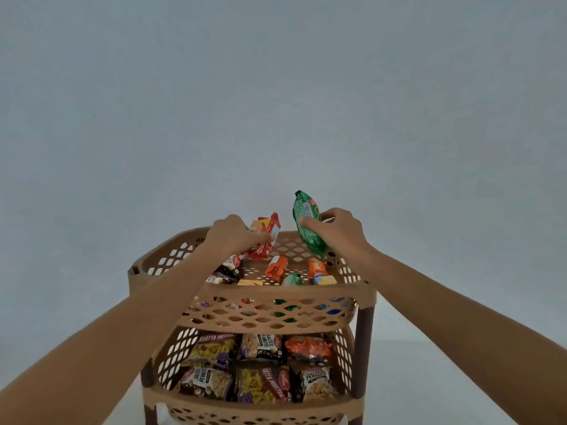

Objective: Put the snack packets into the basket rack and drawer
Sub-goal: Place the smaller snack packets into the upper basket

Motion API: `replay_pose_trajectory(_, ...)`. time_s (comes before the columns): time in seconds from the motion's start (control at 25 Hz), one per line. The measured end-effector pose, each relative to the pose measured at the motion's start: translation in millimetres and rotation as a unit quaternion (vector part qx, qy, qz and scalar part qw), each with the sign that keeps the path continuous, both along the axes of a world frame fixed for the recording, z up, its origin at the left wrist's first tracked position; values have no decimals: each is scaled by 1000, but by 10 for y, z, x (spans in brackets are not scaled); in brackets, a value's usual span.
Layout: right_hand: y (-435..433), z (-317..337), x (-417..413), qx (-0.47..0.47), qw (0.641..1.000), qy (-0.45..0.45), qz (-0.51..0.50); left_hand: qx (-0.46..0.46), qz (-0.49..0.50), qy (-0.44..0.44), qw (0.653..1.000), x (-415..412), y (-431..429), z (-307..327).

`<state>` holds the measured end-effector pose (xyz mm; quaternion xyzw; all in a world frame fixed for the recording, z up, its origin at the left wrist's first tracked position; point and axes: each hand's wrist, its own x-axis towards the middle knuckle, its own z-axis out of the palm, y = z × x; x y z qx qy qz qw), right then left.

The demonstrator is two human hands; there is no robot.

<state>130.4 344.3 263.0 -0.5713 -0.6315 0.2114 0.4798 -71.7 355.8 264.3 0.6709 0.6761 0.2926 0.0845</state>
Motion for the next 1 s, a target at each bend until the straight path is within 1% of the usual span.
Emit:
replay_pose_trajectory(0.12,442,-39,-160,-82,996,-21,-28,-62,25,34,997,-4,477,-77)
replay_pose_trajectory(0.24,838,-191,-313,-143,990,-10,-13,-109,30,52,992,59,864,-221)
replay_pose_trajectory(0.28,950,-250,-343,-168,985,-24,-10,-119,32,57,991,79,957,-279)
replay_pose_trajectory(0.36,1117,-352,-363,-195,975,-101,-21,-138,32,76,987,109,1071,-380)
replay_pose_trajectory(0.48,1221,-473,-378,-162,948,-270,-45,-126,34,159,979,123,1102,-491)
replay_pose_trajectory(0.56,1246,-561,-391,-149,930,-335,-38,-133,42,203,969,134,1083,-539)
replay_pose_trajectory(0.68,1232,-633,-389,-132,914,-381,-32,-165,32,216,962,136,1070,-580)
replay_pose_trajectory(0.84,1135,-617,-404,-78,876,-470,-80,-131,57,207,968,123,1041,-576)
replay_pose_trajectory(0.88,1126,-612,-407,-74,876,-471,-80,-130,64,206,968,126,1029,-576)
replay_pose_trajectory(1.0,1106,-578,-394,-58,897,-432,-70,-106,90,217,966,138,974,-533)
